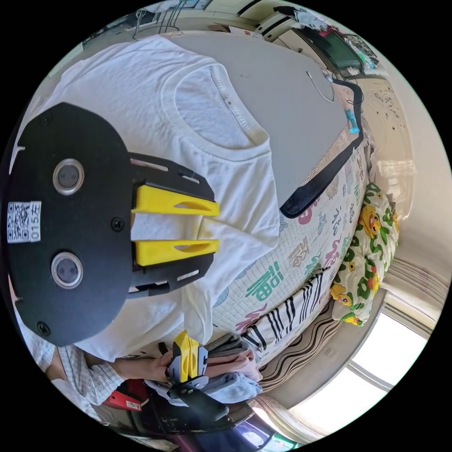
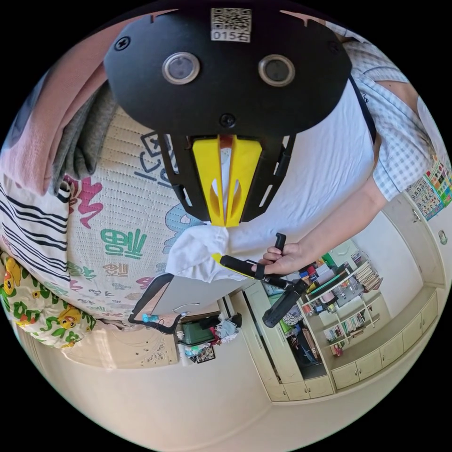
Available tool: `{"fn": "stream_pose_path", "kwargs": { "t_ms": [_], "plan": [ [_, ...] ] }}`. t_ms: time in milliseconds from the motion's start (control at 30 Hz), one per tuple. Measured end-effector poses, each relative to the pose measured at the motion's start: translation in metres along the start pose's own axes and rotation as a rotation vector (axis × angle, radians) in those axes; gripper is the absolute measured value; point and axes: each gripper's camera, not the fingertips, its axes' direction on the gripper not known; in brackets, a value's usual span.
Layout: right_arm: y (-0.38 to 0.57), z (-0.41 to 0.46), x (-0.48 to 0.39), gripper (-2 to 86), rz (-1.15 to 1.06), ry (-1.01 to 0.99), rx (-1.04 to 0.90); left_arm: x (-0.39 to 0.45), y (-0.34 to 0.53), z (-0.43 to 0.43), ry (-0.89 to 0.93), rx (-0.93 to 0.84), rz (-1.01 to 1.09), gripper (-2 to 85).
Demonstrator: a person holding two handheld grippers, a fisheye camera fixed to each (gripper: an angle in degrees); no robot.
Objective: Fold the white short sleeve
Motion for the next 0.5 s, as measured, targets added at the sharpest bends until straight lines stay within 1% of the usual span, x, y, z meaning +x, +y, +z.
{"fn": "stream_pose_path", "kwargs": {
  "t_ms": [100, 167, 367, 500],
  "plan": [
    [0.003, 0.002, 0.001, -0.3, 0.007, -0.009, 0.003, 0.002, -0.001, 0.005, -0.035, -0.015, 0.014, 5.4],
    [0.005, 0.003, 0.001, -0.3, 0.007, -0.017, 0.007, 0.002, -0.001, 0.004, -0.038, -0.008, 0.017, 2.6],
    [0.011, 0.003, -0.008, -0.4, -0.043, 0.027, 0.024, -0.001, 0.018, -0.031, -0.053, 0.125, 0.025, 0.4],
    [0.015, 0.011, -0.029, -0.4, -0.147, 0.043, 0.006, -0.022, 0.064, -0.074, -0.058, 0.218, 0.005, 0.2]
  ]
}}
